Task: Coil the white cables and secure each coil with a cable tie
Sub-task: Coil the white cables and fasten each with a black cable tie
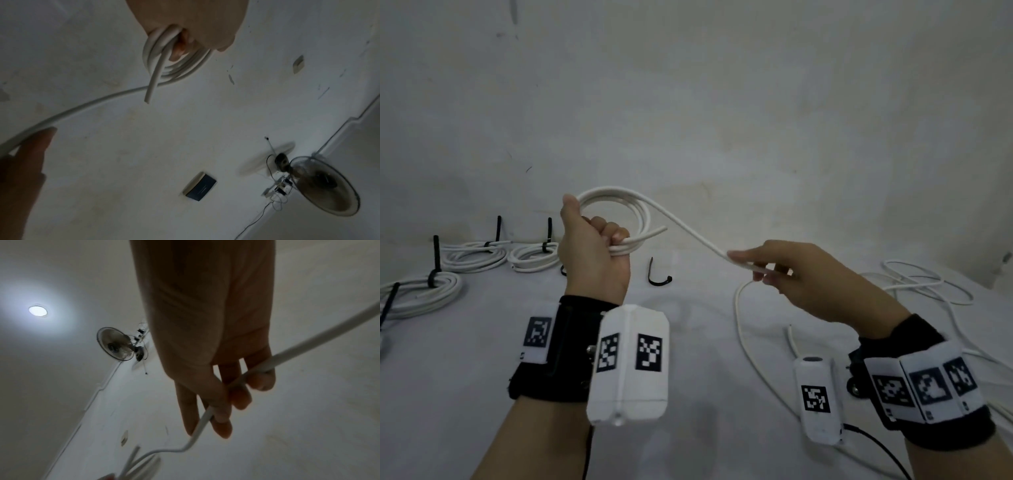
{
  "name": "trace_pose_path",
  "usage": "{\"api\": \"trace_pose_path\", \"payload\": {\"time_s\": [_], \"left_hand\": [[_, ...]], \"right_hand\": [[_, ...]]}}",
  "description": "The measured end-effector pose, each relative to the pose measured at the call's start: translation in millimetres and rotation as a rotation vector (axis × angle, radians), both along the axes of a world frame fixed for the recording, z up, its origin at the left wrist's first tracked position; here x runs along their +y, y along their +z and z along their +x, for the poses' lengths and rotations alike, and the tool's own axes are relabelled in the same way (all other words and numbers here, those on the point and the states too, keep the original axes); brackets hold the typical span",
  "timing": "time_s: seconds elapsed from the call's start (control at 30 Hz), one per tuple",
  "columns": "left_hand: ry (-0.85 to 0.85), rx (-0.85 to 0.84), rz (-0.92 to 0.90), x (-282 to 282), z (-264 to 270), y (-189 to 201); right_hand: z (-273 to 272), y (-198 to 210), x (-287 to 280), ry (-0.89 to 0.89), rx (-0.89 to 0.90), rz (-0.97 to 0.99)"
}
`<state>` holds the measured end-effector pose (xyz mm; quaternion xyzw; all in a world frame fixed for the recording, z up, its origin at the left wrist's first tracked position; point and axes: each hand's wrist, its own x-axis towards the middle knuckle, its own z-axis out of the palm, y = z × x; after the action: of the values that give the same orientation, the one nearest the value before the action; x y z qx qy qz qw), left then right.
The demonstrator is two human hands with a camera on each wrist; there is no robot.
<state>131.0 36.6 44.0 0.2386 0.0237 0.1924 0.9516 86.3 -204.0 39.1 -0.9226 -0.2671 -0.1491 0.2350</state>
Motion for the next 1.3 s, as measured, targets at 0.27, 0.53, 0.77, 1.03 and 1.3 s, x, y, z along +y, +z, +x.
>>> {"api": "trace_pose_path", "payload": {"time_s": [0.27, 0.53, 0.77, 1.03, 1.3], "left_hand": [[0.114, -0.081, 0.582, -39.5, -14.6, -0.1], [-0.181, -0.289, 1.013, -67.2, -33.6, -11.4], [-0.387, -0.276, 0.965, -73.2, -40.8, -8.8], [-0.543, -0.328, 0.93, -66.8, -47.3, -0.6], [-0.489, -0.282, 1.038, -62.9, -41.2, -2.7]], "right_hand": [[-24.2, 14.7, 28.6, 0.202, -0.239, -0.075], [-18.5, 12.9, 34.6, 0.122, -0.46, 0.246], [-13.1, 9.5, 30.3, -0.031, -0.615, 0.445], [-8.8, 4.8, 31.9, -0.008, -0.63, 0.426], [-1.4, 1.3, 22.5, 0.029, -0.652, 0.247]]}}
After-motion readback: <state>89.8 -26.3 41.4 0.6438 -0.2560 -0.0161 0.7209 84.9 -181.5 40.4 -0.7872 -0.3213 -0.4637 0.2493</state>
